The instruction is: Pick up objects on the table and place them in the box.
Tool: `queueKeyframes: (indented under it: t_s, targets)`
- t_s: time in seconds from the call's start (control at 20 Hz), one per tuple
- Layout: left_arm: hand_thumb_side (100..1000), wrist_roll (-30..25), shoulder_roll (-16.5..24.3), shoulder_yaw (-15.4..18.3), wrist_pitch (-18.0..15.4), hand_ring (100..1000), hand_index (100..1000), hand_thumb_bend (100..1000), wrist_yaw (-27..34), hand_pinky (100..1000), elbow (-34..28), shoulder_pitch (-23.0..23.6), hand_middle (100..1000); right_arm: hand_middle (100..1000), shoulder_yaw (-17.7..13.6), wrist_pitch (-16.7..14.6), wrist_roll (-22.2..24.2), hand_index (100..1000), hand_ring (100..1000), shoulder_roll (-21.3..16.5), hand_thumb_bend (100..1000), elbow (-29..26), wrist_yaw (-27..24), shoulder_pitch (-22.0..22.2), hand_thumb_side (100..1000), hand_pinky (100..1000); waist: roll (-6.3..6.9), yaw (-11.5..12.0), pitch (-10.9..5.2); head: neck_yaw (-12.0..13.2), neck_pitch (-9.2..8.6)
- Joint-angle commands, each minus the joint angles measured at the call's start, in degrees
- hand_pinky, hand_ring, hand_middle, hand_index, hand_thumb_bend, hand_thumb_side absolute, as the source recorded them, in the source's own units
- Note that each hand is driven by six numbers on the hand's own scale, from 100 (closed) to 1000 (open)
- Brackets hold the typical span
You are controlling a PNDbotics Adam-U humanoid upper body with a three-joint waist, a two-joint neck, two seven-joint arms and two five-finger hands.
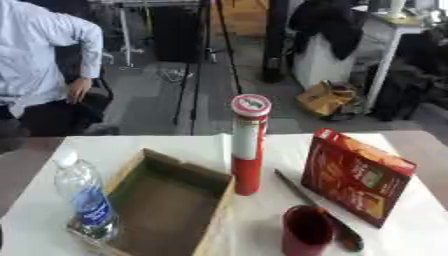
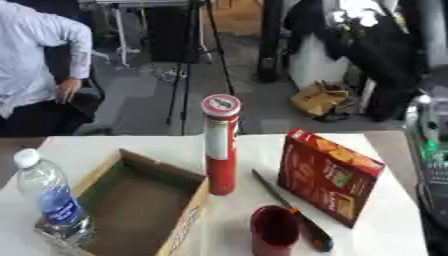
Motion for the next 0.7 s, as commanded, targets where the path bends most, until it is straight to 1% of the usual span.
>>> queueKeyframes:
  t_s: [0.05, 0.25, 0.4, 0.45, 0.5, 0.55, 0.6, 0.65, 0.7]
  targets:
    - [988, -0.5, 0.3, -0.2, 0.1, 726, 704, 100, 0.3, 782, -0.8, -0.1, 721, 896, 1.6, -1.4, 5.0, 935, 900, 0.3, 142, 4.8, 1.9, -4.0, 1000, 886, -0.05, 0.4, -1.55, -0.5, 0.67]
    - [987, -0.9, 0.3, -0.5, 0.2, 726, 704, 100, 0.5, 782, -0.8, 0.0, 721, 908, 3.6, -4.1, 10.2, 946, 907, 2.6, 188, 14.0, 3.7, -9.4, 1000, 889, -0.18, 1.1, -1.92, -0.9, 0.97]
    - [988, -1.2, 0.3, -0.6, 0.2, 726, 704, 100, 0.7, 782, -0.8, -0.1, 722, 910, 4.2, -6.1, 12.5, 947, 908, 3.9, 204, 19.6, 5.1, -12.2, 1000, 888, -0.27, 1.3, -2.05, -1.2, 1.17]
    - [988, -1.3, 0.3, -0.7, 0.2, 726, 704, 100, 0.8, 782, -0.8, 0.0, 722, 917, 4.7, -6.9, 13.9, 953, 911, 4.6, 240, 22.1, 5.7, -13.2, 1000, 888, -0.38, 1.5, -2.14, -1.5, 1.24]
    - [988, -1.5, 0.2, -0.9, 0.2, 726, 704, 100, 0.8, 782, -0.8, 0.0, 722, 917, 5.0, -7.7, 15.2, 953, 911, 5.2, 240, 24.6, 6.3, -14.3, 1000, 888, -0.43, 1.6, -2.2, -1.7, 1.29]
    - [988, -1.7, 0.2, -1.0, 0.3, 727, 704, 100, 0.9, 783, -0.8, 0.0, 723, 923, 5.2, -8.4, 16.7, 954, 914, 6.2, 288, 27.6, 6.9, -15.4, 1000, 892, -0.52, 2.0, -2.28, -2.1, 1.22]
    - [988, -1.9, 0.2, -1.1, 0.3, 727, 704, 100, 1.0, 783, -0.8, 0.0, 723, 923, 5.1, -9.1, 17.9, 954, 914, 7.1, 288, 30.5, 7.5, -16.5, 1000, 892, -0.57, 2.1, -2.35, -2.3, 1.18]
    - [989, -2.1, 0.2, -1.2, 0.3, 727, 704, 100, 1.1, 783, -0.8, 0.0, 723, 940, 5.0, -9.6, 19.0, 993, 934, 8.1, 402, 33.4, 8.5, -17.5, 1000, 905, -0.66, 2.5, -2.4, -2.7, 1.02]
    - [989, -2.2, 0.1, -1.3, 0.3, 727, 704, 100, 1.2, 783, -0.8, 0.0, 723, 940, 4.8, -10.0, 19.7, 993, 934, 8.9, 402, 35.9, 9.7, -18.3, 1000, 905, -0.71, 2.7, -2.43, -2.9, 0.92]
